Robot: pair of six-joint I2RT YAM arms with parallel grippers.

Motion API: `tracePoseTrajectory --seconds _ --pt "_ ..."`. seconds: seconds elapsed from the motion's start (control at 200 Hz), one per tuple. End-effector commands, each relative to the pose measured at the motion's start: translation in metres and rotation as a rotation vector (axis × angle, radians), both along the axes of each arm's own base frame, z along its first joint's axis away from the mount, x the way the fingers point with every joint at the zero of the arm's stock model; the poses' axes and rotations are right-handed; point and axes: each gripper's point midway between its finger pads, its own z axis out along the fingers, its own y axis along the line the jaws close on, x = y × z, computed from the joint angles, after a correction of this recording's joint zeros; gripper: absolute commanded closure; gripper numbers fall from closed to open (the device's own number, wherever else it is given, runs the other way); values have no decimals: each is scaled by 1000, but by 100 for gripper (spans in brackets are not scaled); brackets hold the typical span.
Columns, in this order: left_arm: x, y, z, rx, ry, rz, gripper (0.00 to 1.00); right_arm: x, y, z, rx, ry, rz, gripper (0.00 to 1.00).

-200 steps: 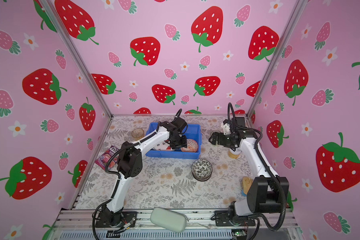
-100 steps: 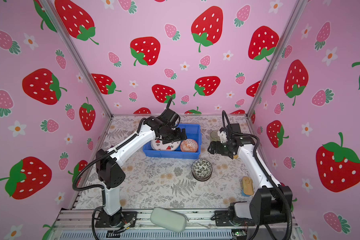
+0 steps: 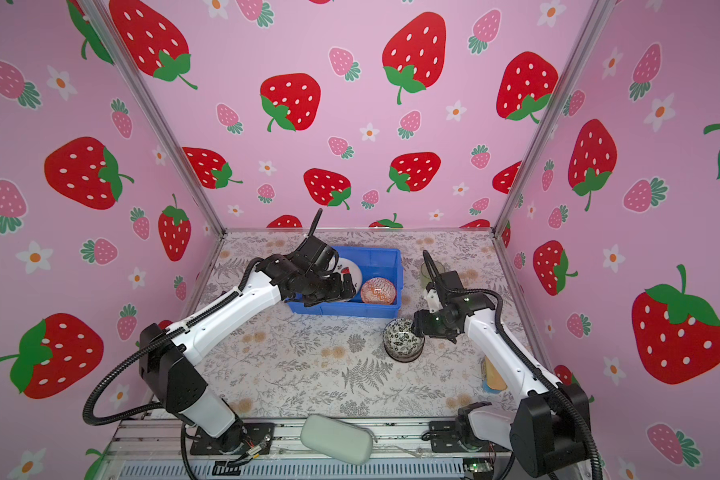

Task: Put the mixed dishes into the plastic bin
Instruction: 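Open the left gripper and move both grippers back to the bowl stack, then grip the green-leaf bowl rim with the left gripper while right hovers nearby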

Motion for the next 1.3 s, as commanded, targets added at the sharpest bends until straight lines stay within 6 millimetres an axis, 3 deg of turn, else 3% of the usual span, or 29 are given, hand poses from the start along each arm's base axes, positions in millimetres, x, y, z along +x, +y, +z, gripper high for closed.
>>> tracePoseTrajectory --seconds 0.0,0.18,0.32,0.595,0.785,0.955,1.291 --pt "-10 2 -4 -36 10 34 1 1 0 1 -14 -26 9 38" --pt "-39 -10 -13 -67 33 27 1 3 -1 1 -30 -34 26 40" --pt "-59 -40 -15 -104 40 -7 1 7 4 8 -9 -45 35 37" --pt "-67 -98 -37 -116 78 -72 1 18 7 35 56 -86 20 24" --pt "-69 -132 -54 -103 109 -129 12 28 -9 45 98 -96 -35 20" --pt "-70 -147 -65 -103 139 -156 23 32 -21 49 117 -106 -70 18" --pt "-75 -157 -75 -89 163 -190 53 38 -32 46 120 -95 -83 17"
